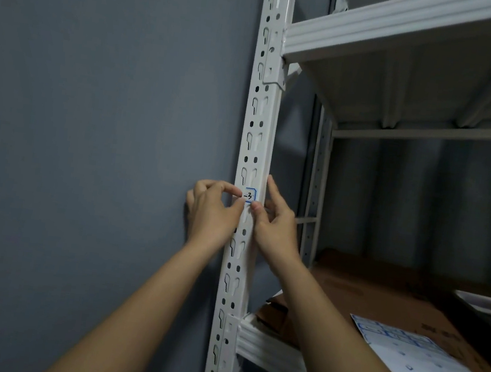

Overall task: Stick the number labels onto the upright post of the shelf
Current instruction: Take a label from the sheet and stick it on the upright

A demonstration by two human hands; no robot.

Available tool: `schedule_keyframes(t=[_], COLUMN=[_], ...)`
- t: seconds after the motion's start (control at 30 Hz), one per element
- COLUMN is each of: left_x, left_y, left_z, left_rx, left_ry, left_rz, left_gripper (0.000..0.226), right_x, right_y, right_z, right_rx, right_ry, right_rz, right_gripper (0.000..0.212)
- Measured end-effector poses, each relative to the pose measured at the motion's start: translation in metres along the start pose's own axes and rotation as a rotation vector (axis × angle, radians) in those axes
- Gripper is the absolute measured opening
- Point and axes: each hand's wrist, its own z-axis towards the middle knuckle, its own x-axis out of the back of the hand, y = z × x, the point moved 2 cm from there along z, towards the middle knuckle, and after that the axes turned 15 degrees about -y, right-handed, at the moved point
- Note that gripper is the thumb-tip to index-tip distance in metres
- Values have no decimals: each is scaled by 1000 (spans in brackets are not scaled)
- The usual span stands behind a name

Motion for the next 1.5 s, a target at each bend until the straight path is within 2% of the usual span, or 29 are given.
schedule_keyframes(t=[0.1,0.3,0.6,1.07,1.2,1.37,1.5], left_x=[-2,-2,-1,-6,3,1,-5], left_y=[1,-3,1,-6,-17,-18,-13], left_z=[1,0,10,10,13,5,9], left_rx=[-33,-69,-61,-280,-235,-289,-226], left_ry=[30,108,123,199,224,117,40], left_rz=[31,53,104,295,252,57,-116], left_gripper=[1,15,16,12,12,10,18], right_x=[-1,0,-1,1,0,-2,-3], right_y=[1,-1,5,6,7,11,12], right_z=[0,0,3,2,3,3,4], right_rx=[0,-7,1,-7,0,5,9], right_ry=[-1,-2,16,-5,19,38,45], right_rz=[-6,14,3,-21,-32,-13,-6], right_gripper=[59,59,58,58,58,58,59])
